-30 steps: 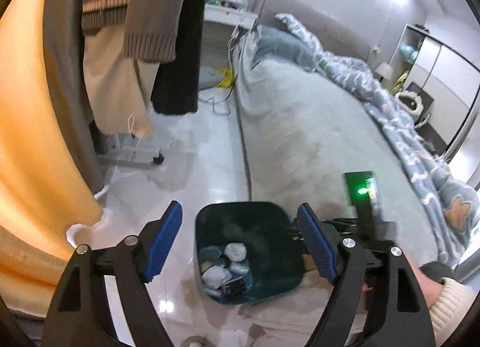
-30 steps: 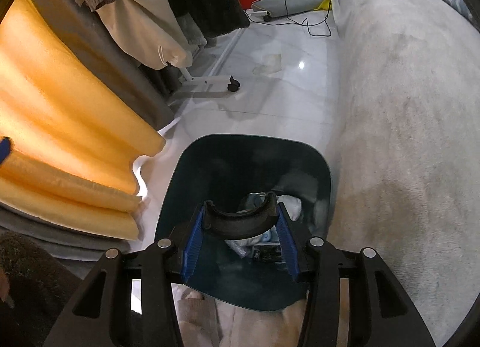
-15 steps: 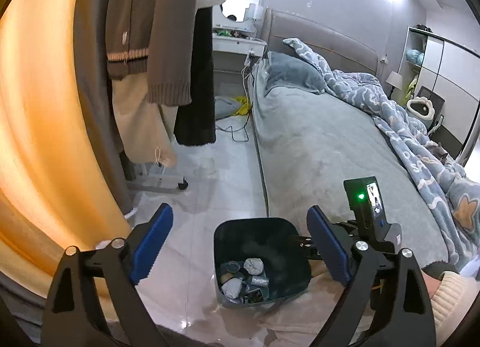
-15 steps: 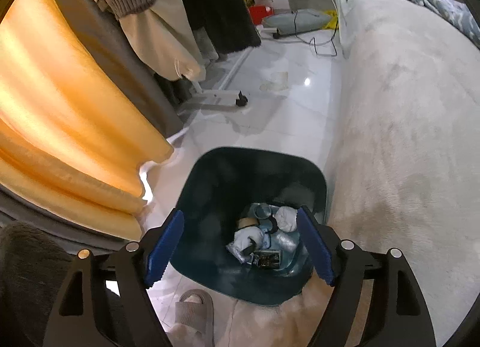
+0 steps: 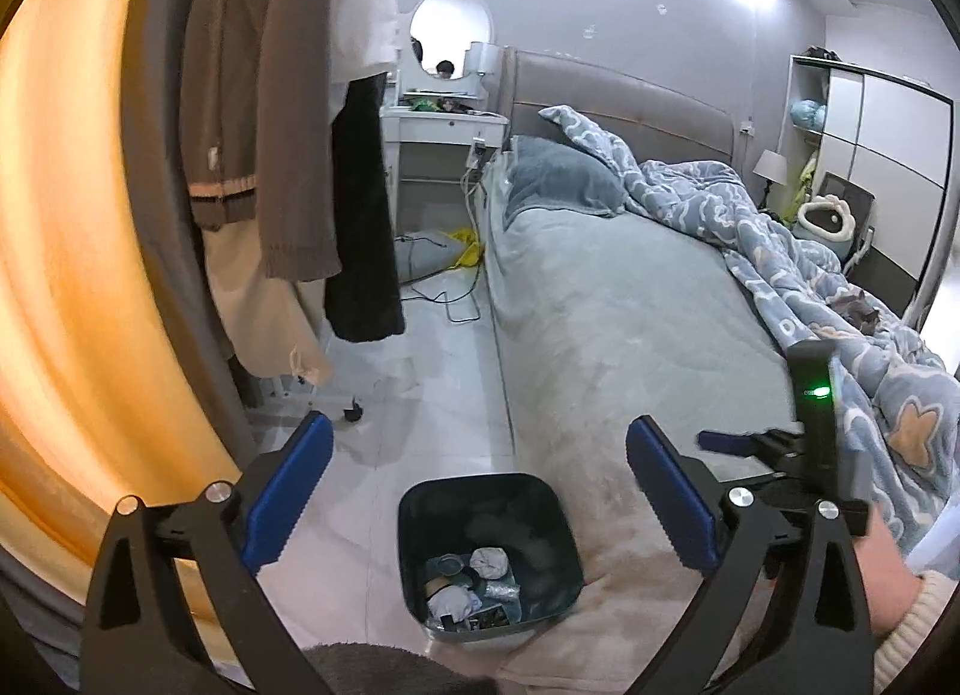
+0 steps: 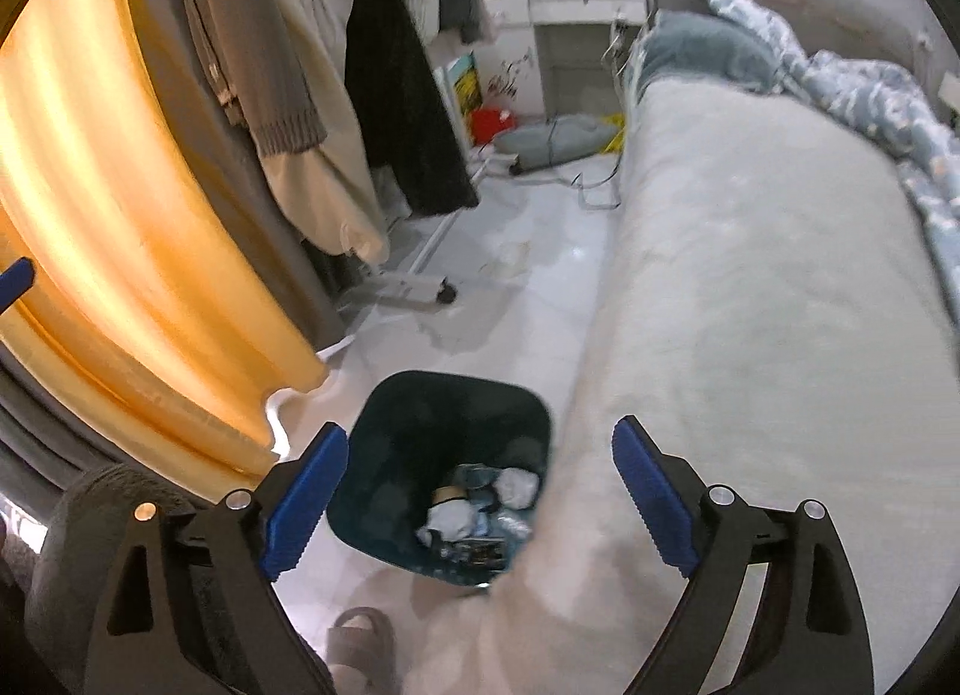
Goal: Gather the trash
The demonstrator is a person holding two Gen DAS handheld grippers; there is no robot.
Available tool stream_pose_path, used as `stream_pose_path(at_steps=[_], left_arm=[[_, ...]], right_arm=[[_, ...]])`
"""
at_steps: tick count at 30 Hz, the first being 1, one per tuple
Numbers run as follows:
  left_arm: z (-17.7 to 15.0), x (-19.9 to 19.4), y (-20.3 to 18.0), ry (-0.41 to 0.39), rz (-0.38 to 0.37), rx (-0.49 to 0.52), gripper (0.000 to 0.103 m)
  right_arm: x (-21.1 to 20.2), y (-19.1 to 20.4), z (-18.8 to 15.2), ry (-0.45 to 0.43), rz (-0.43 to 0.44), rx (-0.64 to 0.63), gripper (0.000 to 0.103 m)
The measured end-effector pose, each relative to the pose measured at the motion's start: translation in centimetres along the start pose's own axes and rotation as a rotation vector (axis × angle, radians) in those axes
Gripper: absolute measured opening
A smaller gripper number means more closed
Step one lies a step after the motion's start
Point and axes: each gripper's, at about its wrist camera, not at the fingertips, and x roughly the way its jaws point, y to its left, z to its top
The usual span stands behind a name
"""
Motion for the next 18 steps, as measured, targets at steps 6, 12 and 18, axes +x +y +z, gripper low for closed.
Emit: stream_pose_path(at_steps=[6,12,18], left_arm=[[-0.8,1.2,-2.2,0.011,0.007,0.039,0.1],[-2.0,2.1,-4.3,0.018,0.048,0.096,0.1],[-2.9,3.4,-4.8,0.033,0.05,0.079,0.1]], right_arm=[[-7.2,-2.5,-1.3,-0.129,-0.142,0.051,0.1],[-13.8,-6.0,-3.7,-0.237,-0.251,0.076,0.1],[-18.4,-9.5,-6.1,-0.288,-0.337,0.066,0.1]])
